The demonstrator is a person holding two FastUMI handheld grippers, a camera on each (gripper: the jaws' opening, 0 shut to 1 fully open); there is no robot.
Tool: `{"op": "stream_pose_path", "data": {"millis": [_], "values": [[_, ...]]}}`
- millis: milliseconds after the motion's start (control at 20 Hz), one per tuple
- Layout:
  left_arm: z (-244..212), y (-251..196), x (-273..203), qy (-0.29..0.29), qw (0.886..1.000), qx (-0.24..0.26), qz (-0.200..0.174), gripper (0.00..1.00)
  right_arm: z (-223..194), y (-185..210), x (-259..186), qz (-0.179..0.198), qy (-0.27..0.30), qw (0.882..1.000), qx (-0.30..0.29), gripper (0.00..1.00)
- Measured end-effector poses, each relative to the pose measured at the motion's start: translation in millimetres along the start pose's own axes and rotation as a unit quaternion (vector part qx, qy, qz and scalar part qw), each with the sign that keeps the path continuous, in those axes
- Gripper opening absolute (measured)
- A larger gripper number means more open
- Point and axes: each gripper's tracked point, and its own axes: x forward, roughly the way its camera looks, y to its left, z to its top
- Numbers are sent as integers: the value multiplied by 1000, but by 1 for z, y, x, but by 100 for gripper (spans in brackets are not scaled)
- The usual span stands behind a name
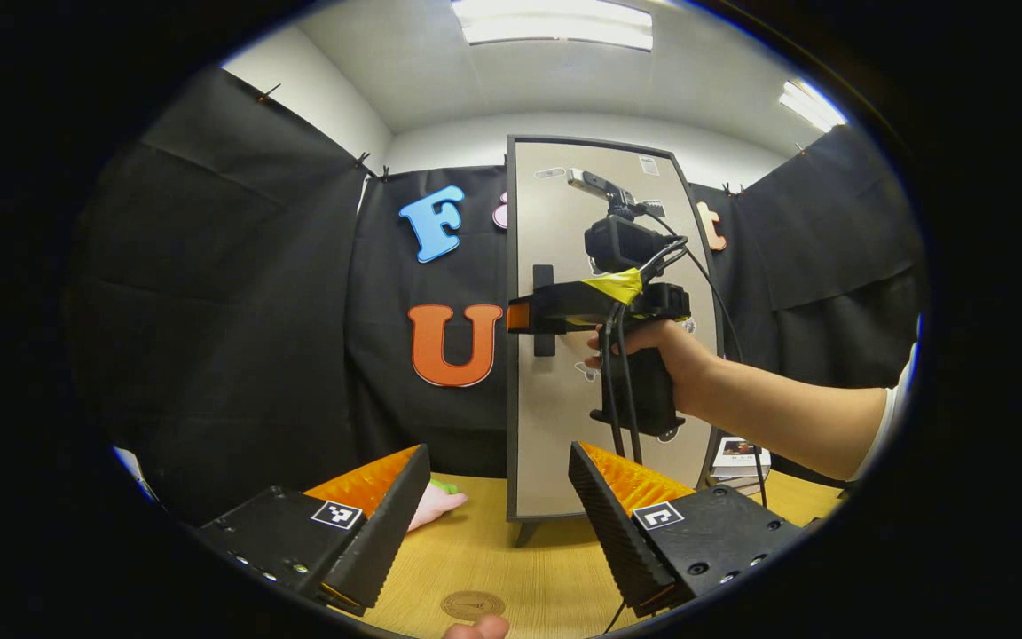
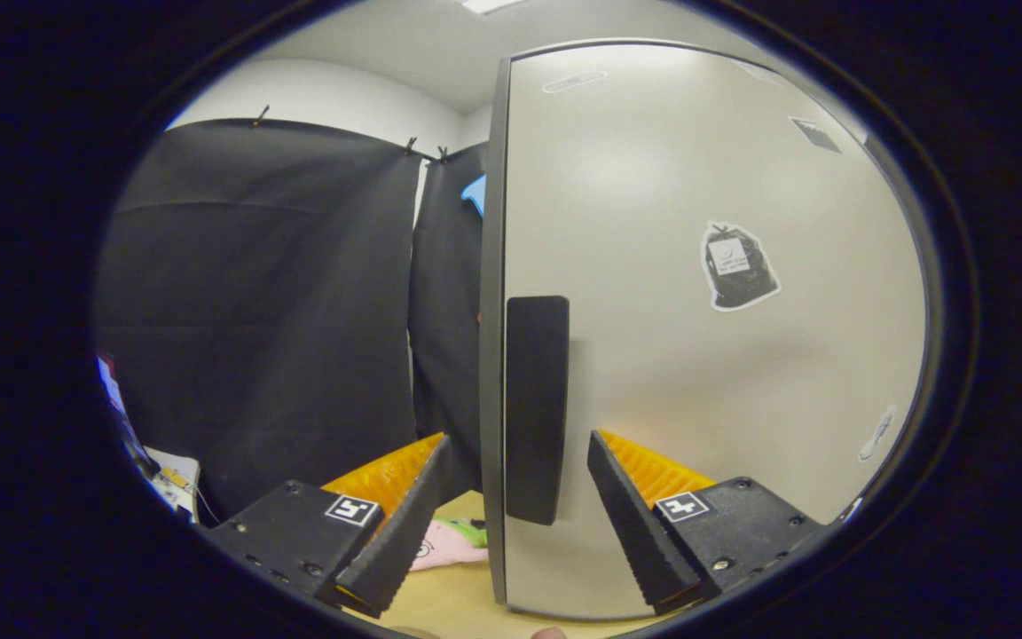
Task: Open the cabinet door with the right hand, grasp the bottle in the cabinet with the left hand and place it on the coaster, then close the cabinet door with the right hand.
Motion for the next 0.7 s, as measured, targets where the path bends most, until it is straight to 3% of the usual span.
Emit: {"op": "stream_pose_path", "data": {"millis": [200, 250, 300, 400, 450, 500, 700], "values": [[-2, 2, 1, 4, 1000, -1, 0, 95, 0, 4, 6, -3, 2, 1000, -7, 81], [-2, 3, 2, 4, 1000, -1, 1, 95, -1, 3, 7, -10, 3, 1000, -11, 77], [-2, 3, 2, 3, 1000, -2, 2, 95, -1, 0, 9, -21, 5, 1000, -15, 67], [-2, 4, 0, 3, 1000, -3, 3, 95, -2, -5, 11, -35, 7, 999, -19, 60], [-2, 4, -1, 3, 1000, -4, 3, 95, -1, -8, 9, -45, 6, 999, -20, 54], [-2, 4, 0, 4, 1000, -5, 2, 95, -2, -8, 10, -44, 9, 999, -18, 39], [-3, 3, 1, 5, 1000, -9, -4, 95, -3, -11, 8, -42, 11, 999, -27, 33]]}}
